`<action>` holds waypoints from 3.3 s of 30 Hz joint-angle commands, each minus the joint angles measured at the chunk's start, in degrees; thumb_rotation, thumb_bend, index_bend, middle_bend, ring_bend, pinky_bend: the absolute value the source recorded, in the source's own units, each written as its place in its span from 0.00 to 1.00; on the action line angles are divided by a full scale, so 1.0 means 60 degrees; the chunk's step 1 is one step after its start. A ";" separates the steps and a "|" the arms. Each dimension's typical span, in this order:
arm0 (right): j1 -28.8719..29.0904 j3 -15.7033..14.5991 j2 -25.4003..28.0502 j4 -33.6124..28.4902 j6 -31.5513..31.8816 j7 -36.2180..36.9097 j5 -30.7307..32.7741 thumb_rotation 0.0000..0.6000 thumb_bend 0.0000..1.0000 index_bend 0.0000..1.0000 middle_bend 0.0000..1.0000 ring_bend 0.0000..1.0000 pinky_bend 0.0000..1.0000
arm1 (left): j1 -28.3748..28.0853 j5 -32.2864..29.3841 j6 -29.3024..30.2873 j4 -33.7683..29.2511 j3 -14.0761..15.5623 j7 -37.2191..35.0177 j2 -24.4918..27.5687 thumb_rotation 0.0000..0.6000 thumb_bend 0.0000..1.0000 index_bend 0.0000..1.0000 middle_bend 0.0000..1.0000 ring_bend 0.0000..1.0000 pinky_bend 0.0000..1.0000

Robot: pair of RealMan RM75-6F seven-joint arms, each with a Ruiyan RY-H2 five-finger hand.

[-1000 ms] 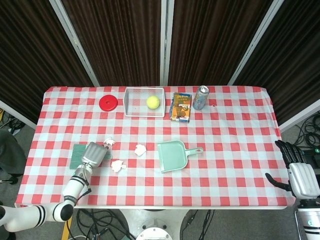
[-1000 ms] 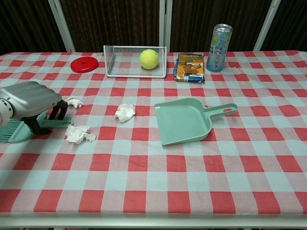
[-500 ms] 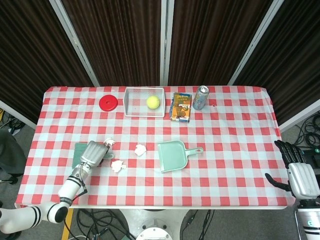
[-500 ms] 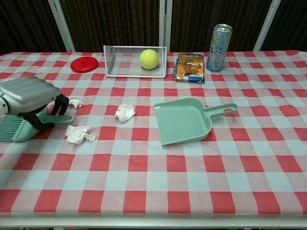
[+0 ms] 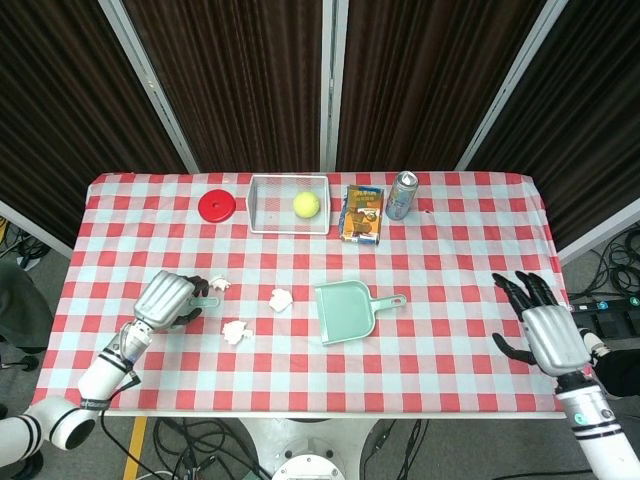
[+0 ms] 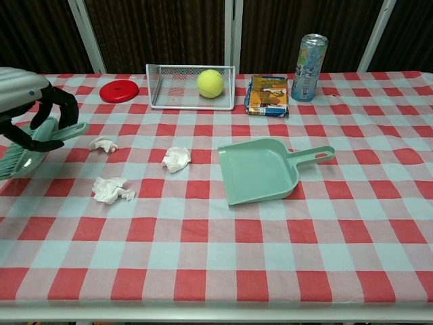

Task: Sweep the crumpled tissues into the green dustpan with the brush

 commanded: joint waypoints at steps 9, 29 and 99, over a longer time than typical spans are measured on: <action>0.2699 0.1051 -0.2337 0.0104 -0.2826 -0.3464 0.2413 1.00 0.11 0.22 0.32 0.04 0.06 | 0.0085 0.1160 0.0644 0.0569 0.0086 -0.1847 0.0330 1.00 0.47 0.55 0.58 0.66 0.88; 0.4435 0.0752 -0.5143 0.2661 -0.3210 -0.6781 0.5174 1.00 0.12 0.34 0.36 0.07 0.06 | 0.0320 0.1306 0.0493 0.0671 0.0234 -0.1918 0.0256 1.00 0.47 0.55 0.58 0.66 0.88; 0.5510 0.0041 -0.5803 0.3367 -0.2941 -0.7935 0.6443 1.00 0.23 0.40 0.42 0.15 0.08 | 0.0354 0.1475 0.0255 0.0882 0.0230 -0.1961 0.0087 1.00 0.47 0.56 0.58 0.65 0.88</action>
